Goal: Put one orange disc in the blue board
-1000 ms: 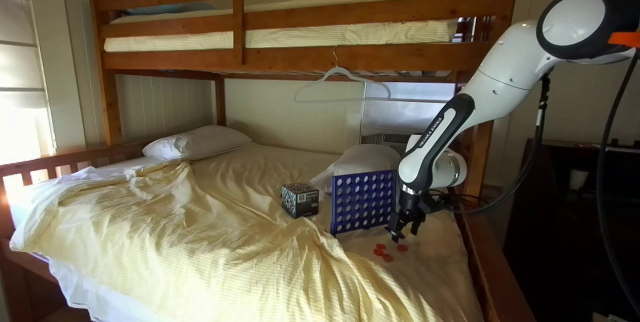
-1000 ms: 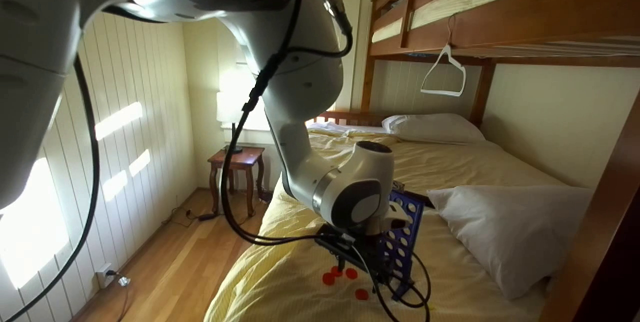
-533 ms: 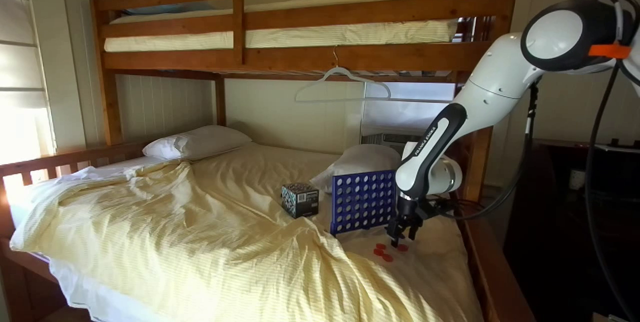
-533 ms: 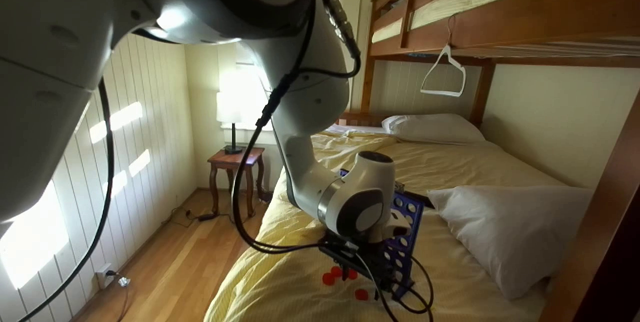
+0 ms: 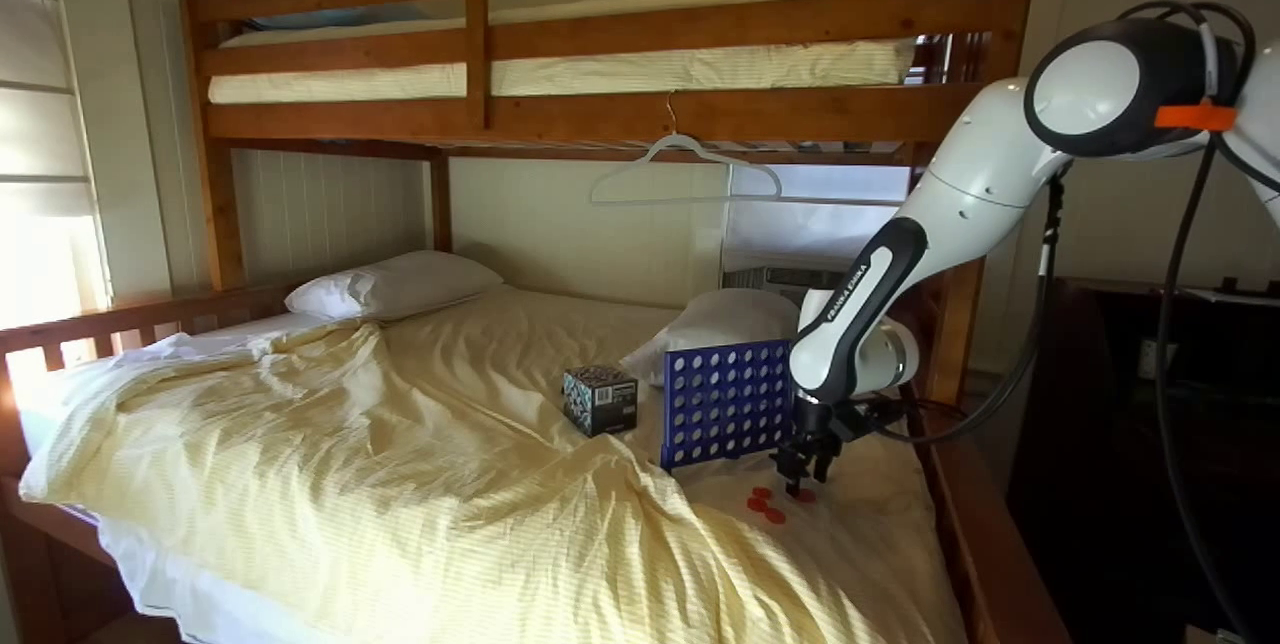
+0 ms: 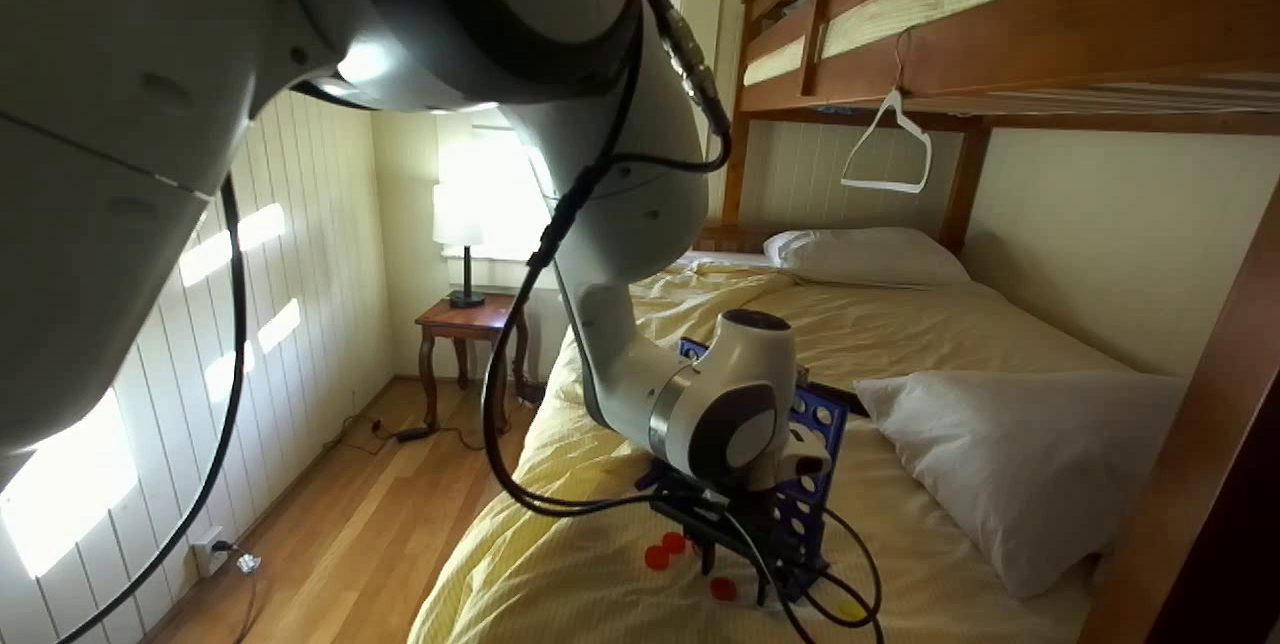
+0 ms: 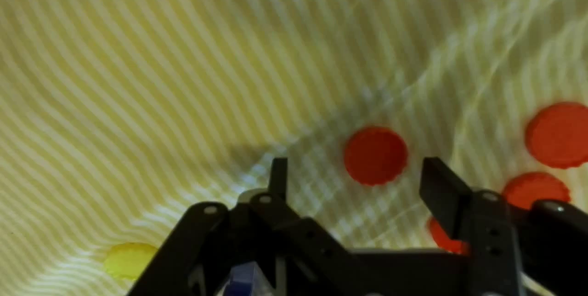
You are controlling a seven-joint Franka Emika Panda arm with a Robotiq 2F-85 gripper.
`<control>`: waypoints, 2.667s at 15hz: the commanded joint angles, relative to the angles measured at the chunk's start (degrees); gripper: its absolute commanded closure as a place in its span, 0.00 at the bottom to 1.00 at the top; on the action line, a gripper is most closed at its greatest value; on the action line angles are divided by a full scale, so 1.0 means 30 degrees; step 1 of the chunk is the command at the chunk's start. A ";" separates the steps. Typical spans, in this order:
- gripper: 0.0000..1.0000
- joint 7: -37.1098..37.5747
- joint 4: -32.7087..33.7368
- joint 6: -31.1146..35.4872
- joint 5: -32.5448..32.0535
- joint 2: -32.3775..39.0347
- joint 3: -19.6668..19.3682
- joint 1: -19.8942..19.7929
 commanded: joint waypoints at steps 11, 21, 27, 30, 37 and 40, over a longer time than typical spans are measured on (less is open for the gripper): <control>0.03 0.0576 0.0788 -0.0128 -0.0884 0.0711 -0.0258 0.0254; 0.66 0.0475 0.0766 -0.0210 -0.0874 0.0783 -0.0202 0.0178; 0.59 0.0532 0.0800 -0.0168 -0.0890 0.0761 -0.0245 0.0211; 0.34 0.0528 0.0866 -0.0132 -0.0874 0.0750 -0.0233 0.0197; 0.31 0.0519 0.1086 -0.0129 -0.0958 0.0803 -0.0270 0.0253; 0.62 0.0489 0.1098 -0.0207 -0.1043 0.0823 -0.0294 0.0274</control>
